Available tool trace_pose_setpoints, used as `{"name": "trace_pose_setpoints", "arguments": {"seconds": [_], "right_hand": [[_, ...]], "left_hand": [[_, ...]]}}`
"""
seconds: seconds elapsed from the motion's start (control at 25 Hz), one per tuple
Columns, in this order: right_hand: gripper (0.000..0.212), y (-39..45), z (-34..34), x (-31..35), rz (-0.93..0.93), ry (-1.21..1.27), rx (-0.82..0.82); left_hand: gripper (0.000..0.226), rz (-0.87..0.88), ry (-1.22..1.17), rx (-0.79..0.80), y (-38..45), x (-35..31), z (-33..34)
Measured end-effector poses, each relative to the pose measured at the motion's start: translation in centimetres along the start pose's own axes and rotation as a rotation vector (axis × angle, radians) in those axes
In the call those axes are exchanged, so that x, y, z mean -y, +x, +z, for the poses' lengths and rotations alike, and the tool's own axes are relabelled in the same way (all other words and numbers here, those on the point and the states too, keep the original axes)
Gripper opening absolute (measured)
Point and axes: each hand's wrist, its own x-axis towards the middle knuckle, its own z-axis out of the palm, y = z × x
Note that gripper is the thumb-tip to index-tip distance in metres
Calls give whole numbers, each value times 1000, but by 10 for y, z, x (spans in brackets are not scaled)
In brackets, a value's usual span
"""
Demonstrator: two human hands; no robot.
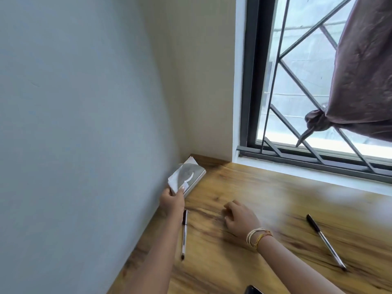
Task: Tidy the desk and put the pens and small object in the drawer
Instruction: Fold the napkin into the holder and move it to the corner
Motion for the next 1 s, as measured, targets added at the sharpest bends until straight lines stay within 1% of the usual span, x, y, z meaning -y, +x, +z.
{"name": "trace_pose_setpoints", "arguments": {"seconds": [0.12,0.28,0.36,0.48,0.6,0.72,0.92,1.0], "right_hand": [[32,-6,6,-6,-48,-47,-62],[36,-8,12,-8,-65,-82,-111],[36,-8,14,-7,-63,-87,-125],[35,-7,13,-6,-59,-90,-141],[35,-8,13,-6,-71,-101,-134],[36,-10,12,-6,-72,-111,-130],[40,-18,14,-5,-77,-88,-84],[44,-22,14,-6,-96,-91,-60]], "left_hand": [[17,-30,-18,-67,17,4,11],[20,-41,-33,-128,27,6,21],[19,-38,-29,-126,30,9,22],[23,-20,19,-98,33,14,22],[27,15,24,-75,32,19,20],[26,33,17,-62,30,21,21],[29,65,83,-38,27,20,15],[38,84,87,-36,20,16,10]]}}
